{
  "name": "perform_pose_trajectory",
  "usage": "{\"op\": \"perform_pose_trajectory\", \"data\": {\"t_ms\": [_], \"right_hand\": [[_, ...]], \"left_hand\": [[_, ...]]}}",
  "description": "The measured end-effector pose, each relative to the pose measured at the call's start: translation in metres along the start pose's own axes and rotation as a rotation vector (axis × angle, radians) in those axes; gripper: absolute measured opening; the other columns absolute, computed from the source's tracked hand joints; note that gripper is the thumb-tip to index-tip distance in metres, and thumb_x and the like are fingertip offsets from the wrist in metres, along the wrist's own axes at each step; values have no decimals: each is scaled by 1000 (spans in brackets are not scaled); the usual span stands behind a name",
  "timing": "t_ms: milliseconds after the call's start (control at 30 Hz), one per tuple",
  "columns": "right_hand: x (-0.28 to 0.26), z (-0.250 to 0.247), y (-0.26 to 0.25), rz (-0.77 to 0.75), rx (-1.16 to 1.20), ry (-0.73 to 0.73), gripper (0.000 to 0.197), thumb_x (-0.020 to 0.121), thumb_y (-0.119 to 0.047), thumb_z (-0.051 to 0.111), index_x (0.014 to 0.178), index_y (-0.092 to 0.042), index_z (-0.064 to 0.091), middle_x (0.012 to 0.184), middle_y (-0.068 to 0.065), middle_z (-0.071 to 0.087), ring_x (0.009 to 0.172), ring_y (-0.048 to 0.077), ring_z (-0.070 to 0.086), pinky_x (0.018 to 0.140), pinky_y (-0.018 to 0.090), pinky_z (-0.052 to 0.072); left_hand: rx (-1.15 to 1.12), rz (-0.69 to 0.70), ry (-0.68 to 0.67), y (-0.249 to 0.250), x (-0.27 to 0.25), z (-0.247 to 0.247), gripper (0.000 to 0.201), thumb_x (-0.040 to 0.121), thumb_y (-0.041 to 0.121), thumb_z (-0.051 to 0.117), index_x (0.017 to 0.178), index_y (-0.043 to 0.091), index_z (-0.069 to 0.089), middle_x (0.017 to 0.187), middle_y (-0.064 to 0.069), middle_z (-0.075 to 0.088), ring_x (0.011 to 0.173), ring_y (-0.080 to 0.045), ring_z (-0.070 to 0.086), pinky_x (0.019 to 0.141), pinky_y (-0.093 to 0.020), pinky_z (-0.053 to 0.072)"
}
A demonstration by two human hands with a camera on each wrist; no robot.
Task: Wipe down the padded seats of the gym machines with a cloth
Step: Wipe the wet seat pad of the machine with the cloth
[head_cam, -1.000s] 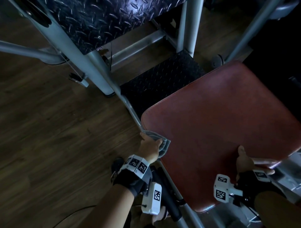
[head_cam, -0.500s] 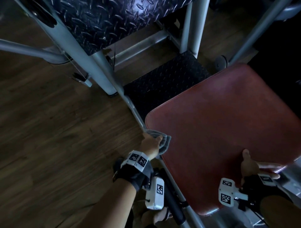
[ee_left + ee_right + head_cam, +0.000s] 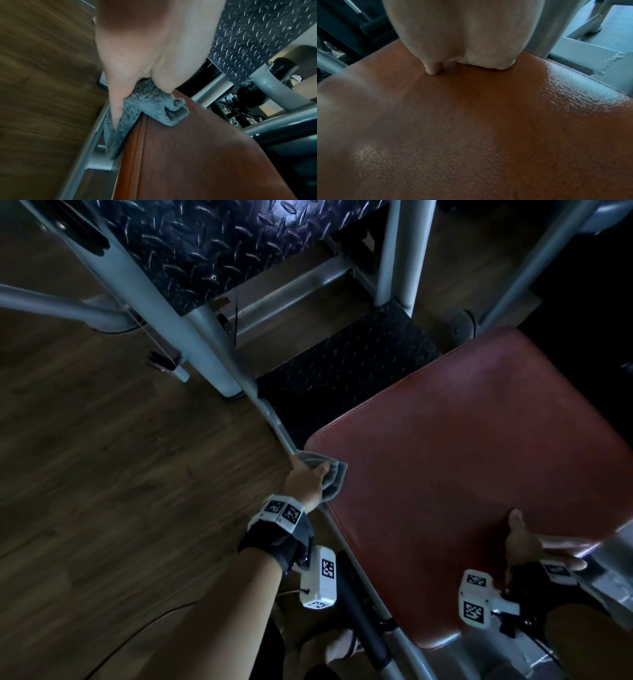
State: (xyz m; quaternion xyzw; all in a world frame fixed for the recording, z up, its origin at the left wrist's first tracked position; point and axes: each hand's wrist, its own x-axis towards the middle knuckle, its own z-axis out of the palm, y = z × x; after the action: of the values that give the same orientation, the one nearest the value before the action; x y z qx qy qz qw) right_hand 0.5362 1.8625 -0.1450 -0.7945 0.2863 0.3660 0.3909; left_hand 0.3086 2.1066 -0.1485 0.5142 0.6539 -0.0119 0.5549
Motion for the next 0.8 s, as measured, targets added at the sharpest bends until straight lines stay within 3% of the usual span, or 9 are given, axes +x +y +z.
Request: {"op": "perform_pose_trajectory", "data": {"t_ms": [233,333,400,467,533,600,667,733,800], "right_hand": [[0,2,3,63,4,31,107,80,-78,44,151,-2,19,154,23,30,139,44,31,116,55,21],[-2,4,5,83,-10,59,118,71,-84,46,153,-6,15,156,22,26,140,44,29,116,57,20],[6,4,8,81,-7,91,113,76,-80,47,153,-6,14,157,22,24,140,44,28,115,59,20],[-7,2,-1,93,4,52,106,81,-77,45,153,-4,15,157,23,23,140,46,27,115,60,20],[-8,-4,-4,70,0,56,94,92,-63,46,152,1,11,157,25,19,141,45,25,117,55,18],[-12,-5,-5,-6,-36,114,93,94,-59,47,153,0,6,158,24,13,143,44,21,119,50,15],[-5,-2,2,-86,-150,230,112,81,-78,46,155,-10,-2,161,19,0,145,43,13,119,52,11],[-3,-2,6,-126,-186,302,114,79,-77,49,154,-19,-13,161,14,-13,146,42,5,119,53,8],[-6,-3,4,-109,-181,317,102,89,-58,54,153,-22,-18,160,12,-20,147,41,0,120,51,4]], "left_hand": [[159,-84,-64,-10,-39,17,67,96,35,58,143,-5,33,133,-19,55,121,-31,55,97,-32,43],[146,-75,-92,-21,-48,20,72,89,43,65,136,-8,43,117,-16,65,106,-30,64,89,-34,51],[223,50,-173,-9,-53,8,39,95,30,61,108,-7,61,98,-20,68,88,-36,66,77,-40,52],[221,236,-295,4,-51,-4,30,99,9,51,74,-6,56,74,-26,59,63,-42,57,62,-44,46],[239,294,-177,20,-55,-15,5,95,11,58,97,6,58,97,-19,62,83,-33,62,78,-38,48],[464,388,74,32,-55,-20,51,92,19,64,138,9,44,142,-14,46,128,-28,48,104,-16,34],[630,593,121,45,-58,-15,69,93,18,65,152,13,29,160,-7,18,146,-21,21,108,1,10],[703,781,73,54,-55,-3,72,91,15,66,153,19,29,162,-1,9,148,-17,11,112,-4,12],[832,820,-16,57,-48,10,69,92,25,65,152,23,31,162,3,13,149,-22,12,119,-26,22]]}}
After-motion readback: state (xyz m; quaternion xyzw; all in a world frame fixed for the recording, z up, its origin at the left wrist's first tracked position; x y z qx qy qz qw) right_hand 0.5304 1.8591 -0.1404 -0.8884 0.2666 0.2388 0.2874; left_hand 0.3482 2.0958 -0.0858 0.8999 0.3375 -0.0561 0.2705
